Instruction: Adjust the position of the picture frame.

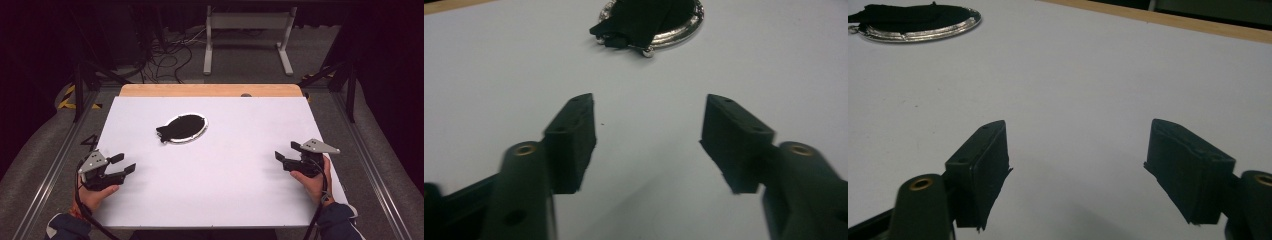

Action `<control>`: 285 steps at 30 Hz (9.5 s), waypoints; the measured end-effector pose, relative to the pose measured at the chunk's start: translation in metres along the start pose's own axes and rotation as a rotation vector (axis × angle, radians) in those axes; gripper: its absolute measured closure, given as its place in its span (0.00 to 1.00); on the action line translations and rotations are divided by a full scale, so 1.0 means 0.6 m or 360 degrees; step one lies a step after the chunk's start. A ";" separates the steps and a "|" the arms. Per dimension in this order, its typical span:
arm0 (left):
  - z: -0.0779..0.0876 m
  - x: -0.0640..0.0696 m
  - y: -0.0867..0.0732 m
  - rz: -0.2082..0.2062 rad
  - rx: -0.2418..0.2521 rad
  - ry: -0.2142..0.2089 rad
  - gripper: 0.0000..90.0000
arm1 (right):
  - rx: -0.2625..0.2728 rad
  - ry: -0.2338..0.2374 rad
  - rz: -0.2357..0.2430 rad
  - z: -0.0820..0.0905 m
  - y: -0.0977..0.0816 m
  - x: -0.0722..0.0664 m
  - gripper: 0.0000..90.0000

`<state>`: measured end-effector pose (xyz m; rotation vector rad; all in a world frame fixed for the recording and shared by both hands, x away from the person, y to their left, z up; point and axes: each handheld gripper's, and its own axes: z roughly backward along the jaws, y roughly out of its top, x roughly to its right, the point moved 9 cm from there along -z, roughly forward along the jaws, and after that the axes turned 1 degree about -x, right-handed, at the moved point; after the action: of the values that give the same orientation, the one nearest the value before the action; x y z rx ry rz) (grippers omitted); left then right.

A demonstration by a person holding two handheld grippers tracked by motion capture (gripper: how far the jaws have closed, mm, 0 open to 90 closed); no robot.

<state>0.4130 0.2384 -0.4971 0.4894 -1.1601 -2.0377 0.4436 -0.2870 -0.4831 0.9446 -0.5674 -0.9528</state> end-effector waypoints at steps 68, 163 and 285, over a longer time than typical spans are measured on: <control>-0.182 -0.094 0.206 -0.0103 -0.0209 -0.0022 1.00 | -0.0045 0.0195 0.0044 -0.028 0.052 -0.069 0.54; -0.269 0.156 0.111 -0.0165 -0.0297 -0.0500 1.00 | -0.0254 0.0456 0.0254 -0.155 0.041 -0.248 0.98; -0.131 0.192 0.071 -0.0340 -0.0218 -0.0370 0.22 | -0.0333 0.0560 0.0341 -0.034 -0.008 -0.232 0.59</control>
<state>0.4038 0.0929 -0.4987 0.3263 -1.1310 -2.3914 0.3893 -0.1582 -0.4990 0.8202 -0.2577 -0.6212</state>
